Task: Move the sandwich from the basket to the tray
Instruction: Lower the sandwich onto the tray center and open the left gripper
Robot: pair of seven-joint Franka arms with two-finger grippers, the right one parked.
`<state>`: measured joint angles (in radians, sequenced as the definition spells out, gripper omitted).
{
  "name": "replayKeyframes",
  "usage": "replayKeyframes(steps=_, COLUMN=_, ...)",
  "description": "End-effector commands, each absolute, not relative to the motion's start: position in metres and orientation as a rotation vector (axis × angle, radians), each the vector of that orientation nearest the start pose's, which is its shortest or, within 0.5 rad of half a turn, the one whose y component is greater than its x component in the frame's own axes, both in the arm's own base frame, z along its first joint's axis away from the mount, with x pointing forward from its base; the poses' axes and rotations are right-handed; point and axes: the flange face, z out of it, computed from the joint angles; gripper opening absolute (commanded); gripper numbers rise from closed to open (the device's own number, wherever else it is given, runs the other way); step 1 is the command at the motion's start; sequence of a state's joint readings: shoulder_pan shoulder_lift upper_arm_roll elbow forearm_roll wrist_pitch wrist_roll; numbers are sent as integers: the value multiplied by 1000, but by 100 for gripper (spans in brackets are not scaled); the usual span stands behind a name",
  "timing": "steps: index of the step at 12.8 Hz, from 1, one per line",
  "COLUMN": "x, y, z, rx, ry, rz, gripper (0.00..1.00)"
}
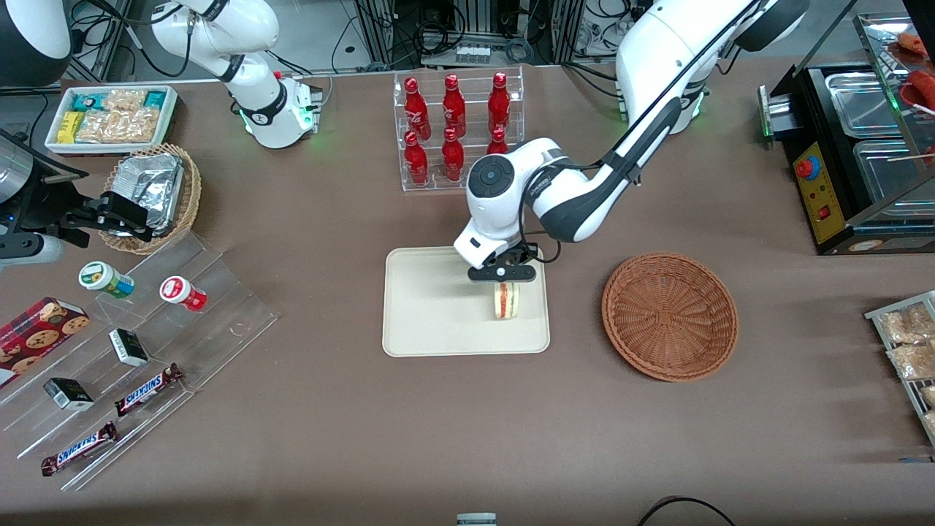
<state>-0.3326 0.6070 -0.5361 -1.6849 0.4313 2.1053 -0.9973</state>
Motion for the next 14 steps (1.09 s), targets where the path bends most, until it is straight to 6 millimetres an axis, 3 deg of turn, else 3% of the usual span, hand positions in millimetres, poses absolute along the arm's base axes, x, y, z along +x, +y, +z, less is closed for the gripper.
replayKeyframes(steps=1, x=477, y=-482, z=264, rx=-3037, ry=41, rz=-15, gripper=0)
replayKeyframes(steps=8, x=478, y=-485, z=231, rx=-3007, ry=62, rz=-12, gripper=0)
replayKeyframes(steps=11, x=481, y=-487, z=230, rx=-3014, ry=55, rz=-11, gripper=0)
replayKeyframes(steps=13, x=484, y=-488, z=233, rx=-3021, ry=48, rz=-18, gripper=36)
replayKeyframes(steps=14, x=484, y=-489, z=234, rx=-3020, ry=45, rz=-17, gripper=66)
